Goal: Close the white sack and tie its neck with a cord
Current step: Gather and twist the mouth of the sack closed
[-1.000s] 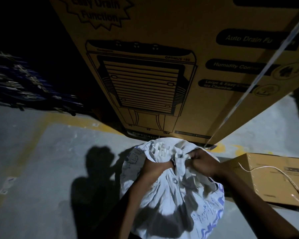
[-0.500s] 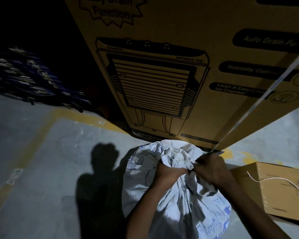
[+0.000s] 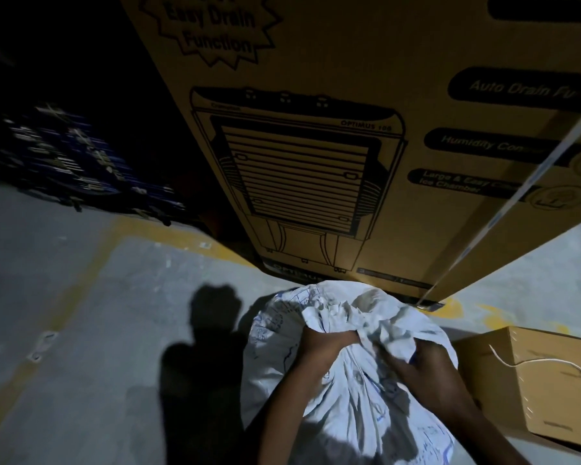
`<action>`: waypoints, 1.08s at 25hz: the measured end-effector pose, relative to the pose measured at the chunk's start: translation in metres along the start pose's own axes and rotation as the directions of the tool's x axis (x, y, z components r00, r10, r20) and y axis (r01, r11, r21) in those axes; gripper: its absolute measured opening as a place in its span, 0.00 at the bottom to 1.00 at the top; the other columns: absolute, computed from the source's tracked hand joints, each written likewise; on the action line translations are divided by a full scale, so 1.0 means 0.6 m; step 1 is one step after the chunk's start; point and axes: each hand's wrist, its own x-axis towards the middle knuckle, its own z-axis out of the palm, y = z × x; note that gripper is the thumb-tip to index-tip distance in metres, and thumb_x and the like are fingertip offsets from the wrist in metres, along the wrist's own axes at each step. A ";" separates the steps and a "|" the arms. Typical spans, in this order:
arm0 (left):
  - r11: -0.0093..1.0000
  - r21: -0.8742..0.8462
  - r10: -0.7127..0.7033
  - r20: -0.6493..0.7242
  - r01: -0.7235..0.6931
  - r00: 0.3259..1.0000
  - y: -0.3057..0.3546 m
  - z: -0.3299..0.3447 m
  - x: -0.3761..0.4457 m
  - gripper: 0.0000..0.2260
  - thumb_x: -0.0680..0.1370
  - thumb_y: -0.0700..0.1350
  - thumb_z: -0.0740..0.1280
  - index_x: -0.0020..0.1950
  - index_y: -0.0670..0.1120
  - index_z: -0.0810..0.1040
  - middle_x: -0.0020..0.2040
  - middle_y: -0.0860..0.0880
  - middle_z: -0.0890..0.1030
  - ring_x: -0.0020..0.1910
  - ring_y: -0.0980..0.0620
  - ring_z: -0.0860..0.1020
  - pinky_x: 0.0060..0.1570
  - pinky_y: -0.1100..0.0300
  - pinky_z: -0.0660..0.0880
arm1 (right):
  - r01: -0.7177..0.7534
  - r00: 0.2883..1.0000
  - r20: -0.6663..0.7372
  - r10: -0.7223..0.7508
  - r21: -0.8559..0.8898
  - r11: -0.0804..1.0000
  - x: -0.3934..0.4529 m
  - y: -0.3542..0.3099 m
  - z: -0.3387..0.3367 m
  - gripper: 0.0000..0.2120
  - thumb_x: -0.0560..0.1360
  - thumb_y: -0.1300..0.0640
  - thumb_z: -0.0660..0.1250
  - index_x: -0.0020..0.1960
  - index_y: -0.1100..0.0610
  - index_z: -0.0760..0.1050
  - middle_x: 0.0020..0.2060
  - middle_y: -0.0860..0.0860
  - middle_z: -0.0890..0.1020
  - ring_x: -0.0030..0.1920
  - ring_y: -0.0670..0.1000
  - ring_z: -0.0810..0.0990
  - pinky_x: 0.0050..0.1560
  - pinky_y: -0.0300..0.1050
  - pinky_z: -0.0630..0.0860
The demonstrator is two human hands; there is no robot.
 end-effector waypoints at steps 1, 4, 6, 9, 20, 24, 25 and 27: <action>1.000 -0.002 0.023 0.016 -0.023 1.000 -0.002 -0.003 -0.001 0.31 0.60 0.49 0.85 0.61 0.53 0.79 0.56 0.56 0.84 0.57 0.54 0.82 0.55 0.60 0.77 | -0.094 0.994 -0.047 0.099 0.100 0.991 0.018 0.006 0.010 0.25 0.77 0.47 0.75 0.28 0.59 0.75 0.21 0.54 0.78 0.22 0.51 0.75 0.29 0.40 0.73; 0.997 0.058 0.050 0.120 -0.057 0.991 -0.007 -0.001 -0.016 0.29 0.59 0.50 0.86 0.58 0.56 0.81 0.51 0.63 0.86 0.53 0.66 0.82 0.56 0.68 0.78 | -0.335 0.942 0.087 0.324 0.228 0.914 0.040 -0.014 0.009 0.32 0.80 0.50 0.72 0.23 0.66 0.70 0.18 0.62 0.72 0.18 0.56 0.70 0.27 0.43 0.68; 0.994 0.061 0.075 0.207 -0.089 0.976 -0.008 0.012 -0.029 0.24 0.63 0.46 0.85 0.55 0.57 0.82 0.50 0.65 0.85 0.50 0.71 0.81 0.54 0.72 0.77 | -0.335 0.942 0.095 0.323 0.181 0.924 0.047 -0.027 0.010 0.27 0.75 0.58 0.77 0.22 0.64 0.69 0.16 0.58 0.70 0.16 0.52 0.67 0.27 0.40 0.63; 0.990 0.053 0.115 0.227 -0.130 0.967 -0.003 0.020 -0.036 0.23 0.64 0.45 0.84 0.53 0.61 0.80 0.50 0.69 0.84 0.51 0.73 0.80 0.57 0.72 0.76 | -0.416 0.908 0.200 0.369 0.314 0.853 0.066 -0.028 0.034 0.13 0.64 0.63 0.75 0.28 0.68 0.74 0.19 0.64 0.74 0.18 0.52 0.70 0.26 0.37 0.62; 0.974 0.135 0.172 0.078 -0.181 0.982 -0.024 0.047 -0.011 0.18 0.64 0.39 0.79 0.43 0.61 0.83 0.46 0.62 0.87 0.48 0.67 0.83 0.57 0.58 0.80 | -0.553 0.833 0.368 0.413 0.515 0.655 0.050 -0.087 0.008 0.30 0.75 0.40 0.60 0.51 0.69 0.79 0.41 0.57 0.83 0.44 0.59 0.80 0.54 0.54 0.76; 0.985 0.096 0.144 0.024 -0.145 0.989 -0.018 0.052 -0.011 0.19 0.67 0.33 0.76 0.42 0.58 0.80 0.41 0.63 0.86 0.42 0.73 0.81 0.50 0.64 0.79 | -0.448 0.892 0.302 0.336 0.501 0.741 0.021 -0.079 0.012 0.26 0.81 0.37 0.61 0.50 0.56 0.87 0.43 0.59 0.89 0.47 0.59 0.87 0.59 0.57 0.76; 0.986 0.090 0.142 -0.001 -0.141 0.990 -0.014 0.052 -0.010 0.18 0.67 0.35 0.76 0.45 0.58 0.81 0.44 0.60 0.86 0.45 0.70 0.82 0.53 0.61 0.80 | -0.398 0.917 0.208 0.340 0.504 0.767 0.007 -0.073 0.016 0.24 0.81 0.38 0.62 0.50 0.56 0.87 0.44 0.57 0.89 0.49 0.58 0.87 0.59 0.57 0.77; 0.991 0.052 0.128 -0.052 -0.125 0.990 -0.005 0.048 -0.010 0.19 0.67 0.37 0.78 0.53 0.55 0.80 0.47 0.60 0.83 0.50 0.61 0.82 0.53 0.62 0.80 | -0.250 0.956 -0.063 0.285 0.327 0.911 -0.024 -0.054 0.028 0.17 0.80 0.39 0.66 0.53 0.48 0.87 0.51 0.48 0.89 0.57 0.52 0.85 0.60 0.52 0.77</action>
